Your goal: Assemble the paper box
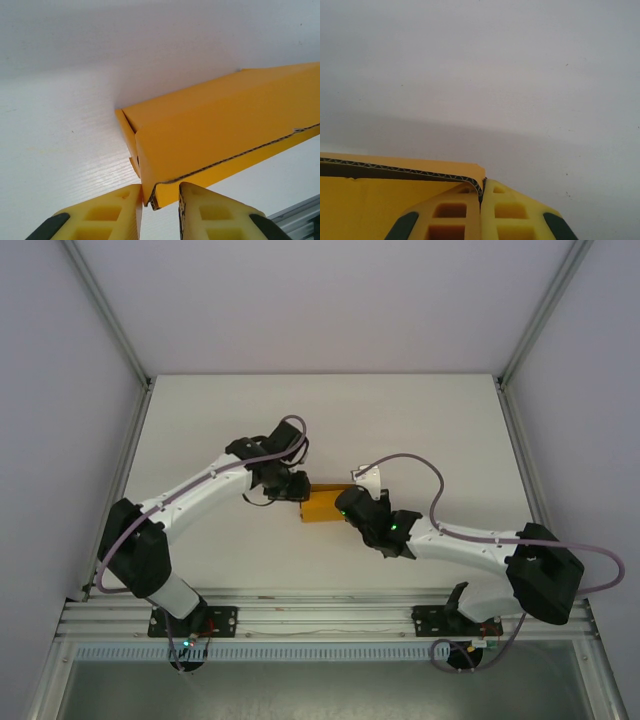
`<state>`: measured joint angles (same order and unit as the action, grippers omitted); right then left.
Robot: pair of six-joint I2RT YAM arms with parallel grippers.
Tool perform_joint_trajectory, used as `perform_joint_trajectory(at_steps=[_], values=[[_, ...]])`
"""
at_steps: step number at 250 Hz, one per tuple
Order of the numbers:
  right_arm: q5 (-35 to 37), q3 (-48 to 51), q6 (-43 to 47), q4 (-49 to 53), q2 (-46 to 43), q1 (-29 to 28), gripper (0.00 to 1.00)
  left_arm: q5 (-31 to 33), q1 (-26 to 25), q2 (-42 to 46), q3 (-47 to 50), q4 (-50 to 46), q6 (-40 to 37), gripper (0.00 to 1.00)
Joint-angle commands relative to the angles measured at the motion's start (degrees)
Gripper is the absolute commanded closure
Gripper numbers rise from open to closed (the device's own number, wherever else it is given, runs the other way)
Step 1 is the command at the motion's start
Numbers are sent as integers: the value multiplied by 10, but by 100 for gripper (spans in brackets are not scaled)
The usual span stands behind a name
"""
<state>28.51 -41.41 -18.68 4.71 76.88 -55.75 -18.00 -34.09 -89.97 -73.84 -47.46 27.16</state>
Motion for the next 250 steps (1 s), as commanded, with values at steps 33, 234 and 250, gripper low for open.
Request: perform_joint_trajectory(at_steps=[33,234,250], values=[[-32,17,-8,71,19,-6,100,43,1,-2,-33,-36,-7,77],[-38,20,-19,70,17,-6,100,-45,8,-10,-23,-6,37,100],[-38,21,-20,70,15,-6,100,-41,11,-12,-24,-10,40,100]])
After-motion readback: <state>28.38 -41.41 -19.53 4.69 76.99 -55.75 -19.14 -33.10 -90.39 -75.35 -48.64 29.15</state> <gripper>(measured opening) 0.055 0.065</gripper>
